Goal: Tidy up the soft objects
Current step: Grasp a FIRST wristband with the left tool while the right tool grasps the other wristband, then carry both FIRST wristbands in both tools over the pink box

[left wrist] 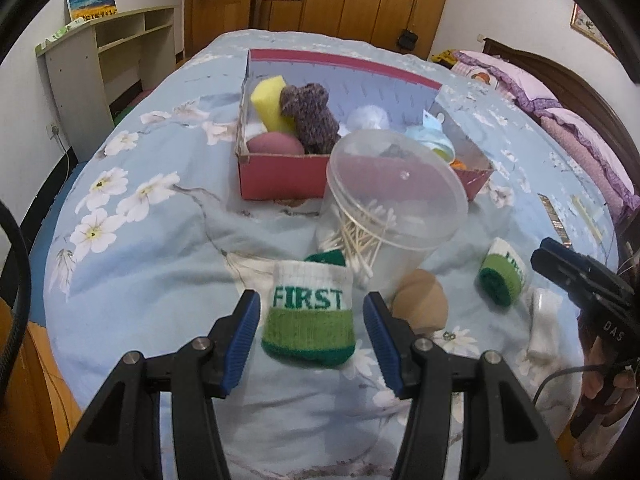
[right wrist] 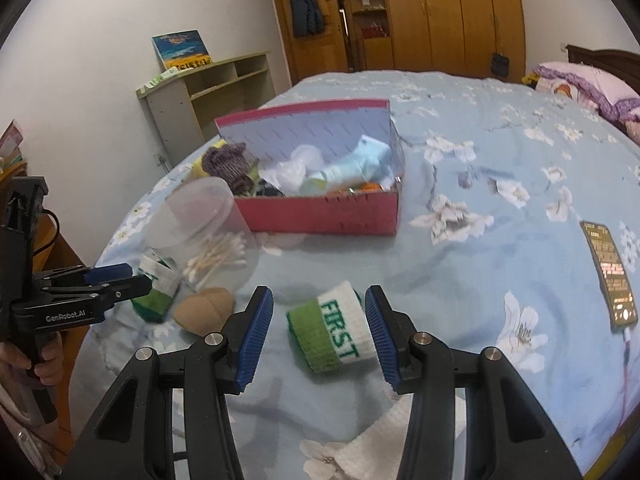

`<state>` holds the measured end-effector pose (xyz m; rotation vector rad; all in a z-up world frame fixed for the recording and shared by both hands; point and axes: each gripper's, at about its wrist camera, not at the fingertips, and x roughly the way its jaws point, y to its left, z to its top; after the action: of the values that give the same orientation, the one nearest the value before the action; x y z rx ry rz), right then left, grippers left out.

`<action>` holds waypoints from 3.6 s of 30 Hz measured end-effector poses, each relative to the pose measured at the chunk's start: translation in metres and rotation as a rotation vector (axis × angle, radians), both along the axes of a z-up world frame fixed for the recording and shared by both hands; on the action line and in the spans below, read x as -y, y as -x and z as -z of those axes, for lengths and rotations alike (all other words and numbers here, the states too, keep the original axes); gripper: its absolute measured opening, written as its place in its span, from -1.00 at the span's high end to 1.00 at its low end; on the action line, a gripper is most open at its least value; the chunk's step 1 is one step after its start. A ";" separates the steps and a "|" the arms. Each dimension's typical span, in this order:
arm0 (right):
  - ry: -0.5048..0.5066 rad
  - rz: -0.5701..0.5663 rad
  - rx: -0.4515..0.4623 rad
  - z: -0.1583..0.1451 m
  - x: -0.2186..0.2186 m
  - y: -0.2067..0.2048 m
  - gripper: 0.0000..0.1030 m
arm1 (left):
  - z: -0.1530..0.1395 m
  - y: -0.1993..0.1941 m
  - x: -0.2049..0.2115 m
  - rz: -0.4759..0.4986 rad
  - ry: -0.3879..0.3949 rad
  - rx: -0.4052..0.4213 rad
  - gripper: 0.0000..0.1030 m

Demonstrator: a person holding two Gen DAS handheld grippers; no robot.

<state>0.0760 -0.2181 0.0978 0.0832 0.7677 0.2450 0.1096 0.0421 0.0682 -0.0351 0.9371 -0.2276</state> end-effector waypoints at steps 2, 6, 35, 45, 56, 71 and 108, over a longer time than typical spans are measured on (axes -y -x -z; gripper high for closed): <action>0.000 0.006 -0.013 0.005 0.002 -0.001 0.04 | 0.003 -0.001 0.001 -0.001 -0.008 -0.001 -0.10; -0.001 0.020 -0.042 0.015 0.005 -0.005 0.03 | 0.008 -0.003 0.003 -0.005 -0.016 -0.006 -0.10; -0.081 -0.010 -0.126 0.048 0.002 -0.016 0.08 | 0.037 -0.007 0.007 -0.030 -0.011 -0.045 0.03; -0.092 -0.026 -0.096 0.043 -0.003 -0.010 0.35 | 0.029 -0.001 0.001 -0.034 0.021 -0.034 0.31; -0.083 -0.047 -0.065 0.034 -0.009 -0.001 0.37 | 0.015 0.008 -0.001 -0.026 0.038 -0.002 0.35; -0.069 -0.065 -0.024 0.019 -0.018 0.007 0.37 | -0.007 0.014 -0.007 -0.029 0.035 0.057 0.35; -0.004 -0.089 0.091 -0.028 -0.017 -0.043 0.37 | -0.077 -0.059 0.048 0.054 0.015 0.181 0.35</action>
<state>0.1189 -0.2015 0.1254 0.0410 0.6816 0.3330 0.1690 -0.0057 0.1449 -0.0033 0.7567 -0.2829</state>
